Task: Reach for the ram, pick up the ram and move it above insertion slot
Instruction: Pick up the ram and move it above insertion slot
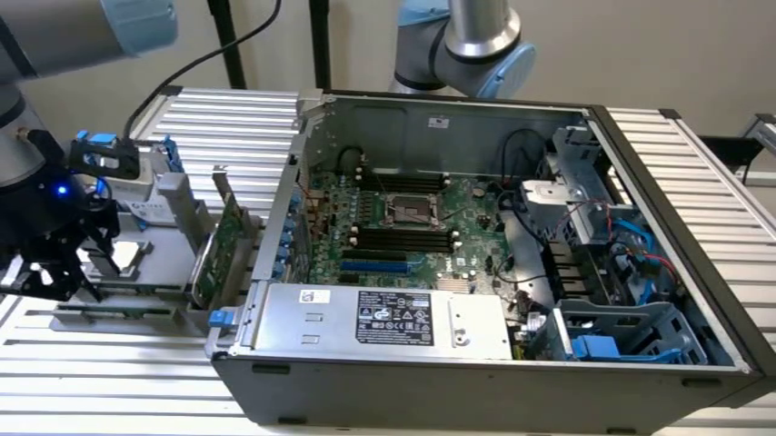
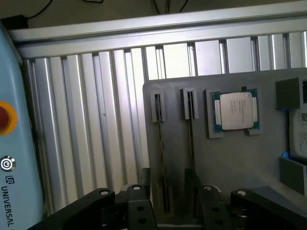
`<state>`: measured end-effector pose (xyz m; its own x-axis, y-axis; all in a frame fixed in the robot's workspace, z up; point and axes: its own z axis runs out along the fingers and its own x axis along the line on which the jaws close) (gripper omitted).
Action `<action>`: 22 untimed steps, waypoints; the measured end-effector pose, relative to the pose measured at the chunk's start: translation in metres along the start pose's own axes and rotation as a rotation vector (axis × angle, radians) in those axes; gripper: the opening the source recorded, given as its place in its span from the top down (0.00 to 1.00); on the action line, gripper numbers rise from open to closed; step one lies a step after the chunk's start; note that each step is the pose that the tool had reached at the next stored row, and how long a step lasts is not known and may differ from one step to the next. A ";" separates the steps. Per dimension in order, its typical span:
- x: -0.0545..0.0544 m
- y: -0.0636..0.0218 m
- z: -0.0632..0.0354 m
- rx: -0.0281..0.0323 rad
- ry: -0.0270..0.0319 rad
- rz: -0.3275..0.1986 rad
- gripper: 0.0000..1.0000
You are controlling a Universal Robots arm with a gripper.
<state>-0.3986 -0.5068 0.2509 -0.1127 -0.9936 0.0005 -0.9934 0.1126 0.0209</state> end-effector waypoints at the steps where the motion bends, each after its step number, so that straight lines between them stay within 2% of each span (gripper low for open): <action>1: 0.001 -0.0001 0.0018 0.0001 0.0000 0.000 0.58; 22: 0.003 -0.0012 0.0400 0.0001 0.0000 -0.006 0.58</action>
<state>-0.3986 -0.5101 0.2109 -0.1063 -0.9943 0.0004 -0.9941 0.1063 0.0207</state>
